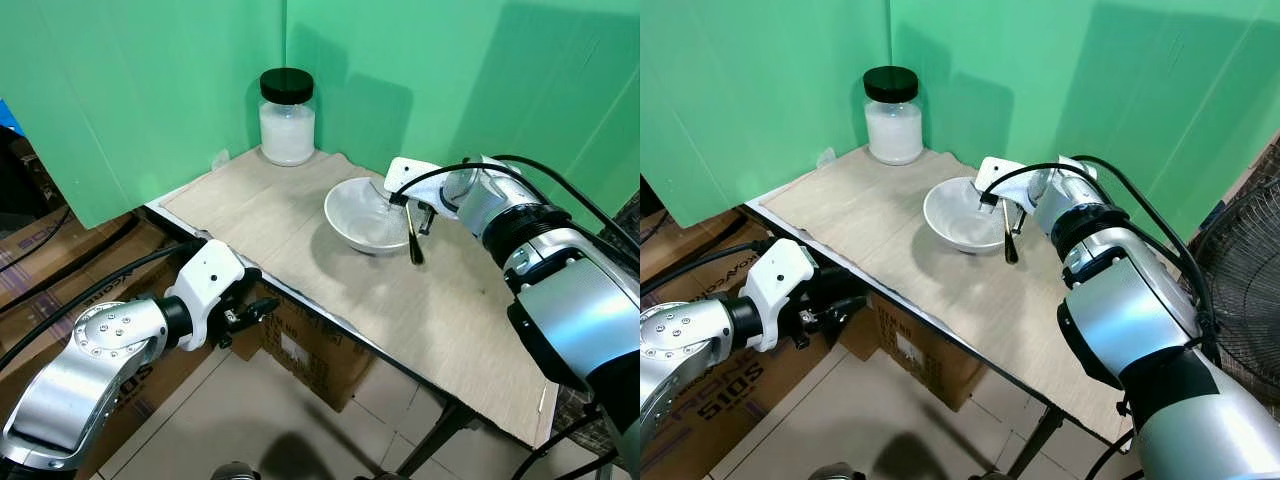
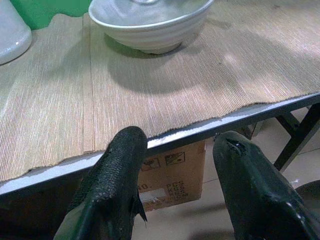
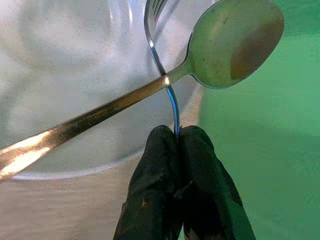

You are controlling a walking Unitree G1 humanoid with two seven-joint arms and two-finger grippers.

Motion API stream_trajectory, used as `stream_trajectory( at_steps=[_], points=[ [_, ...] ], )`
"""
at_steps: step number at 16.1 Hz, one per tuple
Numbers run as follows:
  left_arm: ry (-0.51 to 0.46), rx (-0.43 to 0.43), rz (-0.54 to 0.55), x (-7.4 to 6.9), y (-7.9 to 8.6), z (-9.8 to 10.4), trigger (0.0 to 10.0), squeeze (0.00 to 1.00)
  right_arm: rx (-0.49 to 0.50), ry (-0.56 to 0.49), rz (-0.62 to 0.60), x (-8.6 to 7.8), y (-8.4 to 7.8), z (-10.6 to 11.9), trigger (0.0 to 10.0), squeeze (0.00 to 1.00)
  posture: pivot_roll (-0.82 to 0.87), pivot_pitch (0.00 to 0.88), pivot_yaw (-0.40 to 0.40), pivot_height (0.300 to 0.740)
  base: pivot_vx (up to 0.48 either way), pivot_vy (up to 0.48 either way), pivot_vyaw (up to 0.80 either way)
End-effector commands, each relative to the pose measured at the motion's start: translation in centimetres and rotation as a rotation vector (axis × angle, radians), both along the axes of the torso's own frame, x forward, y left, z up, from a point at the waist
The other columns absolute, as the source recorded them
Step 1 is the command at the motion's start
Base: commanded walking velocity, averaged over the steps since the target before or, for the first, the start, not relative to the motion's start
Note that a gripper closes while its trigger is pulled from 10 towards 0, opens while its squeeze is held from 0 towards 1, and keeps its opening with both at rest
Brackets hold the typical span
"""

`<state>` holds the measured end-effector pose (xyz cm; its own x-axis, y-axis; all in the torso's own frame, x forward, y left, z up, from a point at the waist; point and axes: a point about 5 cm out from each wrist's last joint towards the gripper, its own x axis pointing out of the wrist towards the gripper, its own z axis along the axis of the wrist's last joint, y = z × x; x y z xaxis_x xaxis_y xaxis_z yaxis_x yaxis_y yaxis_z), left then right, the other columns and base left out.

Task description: Setting the table

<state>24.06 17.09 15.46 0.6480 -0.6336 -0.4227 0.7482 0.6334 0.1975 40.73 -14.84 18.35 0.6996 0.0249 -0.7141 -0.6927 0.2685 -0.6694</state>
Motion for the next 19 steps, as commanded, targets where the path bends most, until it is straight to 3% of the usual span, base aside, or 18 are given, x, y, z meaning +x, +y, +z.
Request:
stream_trajectory(
  at_steps=[1, 5, 9, 15, 19],
  points=[
    [0.0, 0.012, -0.014, 0.0, -0.1, 0.0, 10.0, 0.0, -0.047, -0.068, 0.029, 0.6, 0.1, 1.8, 0.0, 0.0, 0.1, 0.0, -0.04, 0.74, 0.0, 0.0, 0.0],
    [0.001, 0.026, -0.018, 0.0, -0.1, -0.1, 10.0, 0.0, -0.266, -0.123, 0.144, 0.8, 0.1, 2.2, 0.0, 0.0, 0.1, 0.0, -0.039, 0.74, 0.0, 0.0, 0.0],
    [0.001, 0.033, -0.019, 0.1, -0.1, -0.2, 10.0, 0.0, -0.39, -0.13, 0.264, 0.6, 0.4, 1.6, 0.0, 0.0, 0.1, 0.0, -0.037, 0.74, 0.0, 0.0, 0.0],
    [-0.001, 0.045, -0.025, 0.3, -0.1, -0.1, 10.0, 0.0, -0.548, -0.242, 0.23, 1.2, -1.5, 3.2, 0.0, 0.0, 0.1, 0.0, -0.029, 0.74, 0.0, 0.0, 0.0],
    [-0.005, 0.051, -0.034, 0.6, -0.2, -0.1, 10.0, 0.0, -0.592, -0.268, 0.267, 1.2, -1.5, 3.3, 0.0, 0.0, 0.09, 0.0, -0.024, 0.74, 0.0, 0.0, 0.0]
  ],
)
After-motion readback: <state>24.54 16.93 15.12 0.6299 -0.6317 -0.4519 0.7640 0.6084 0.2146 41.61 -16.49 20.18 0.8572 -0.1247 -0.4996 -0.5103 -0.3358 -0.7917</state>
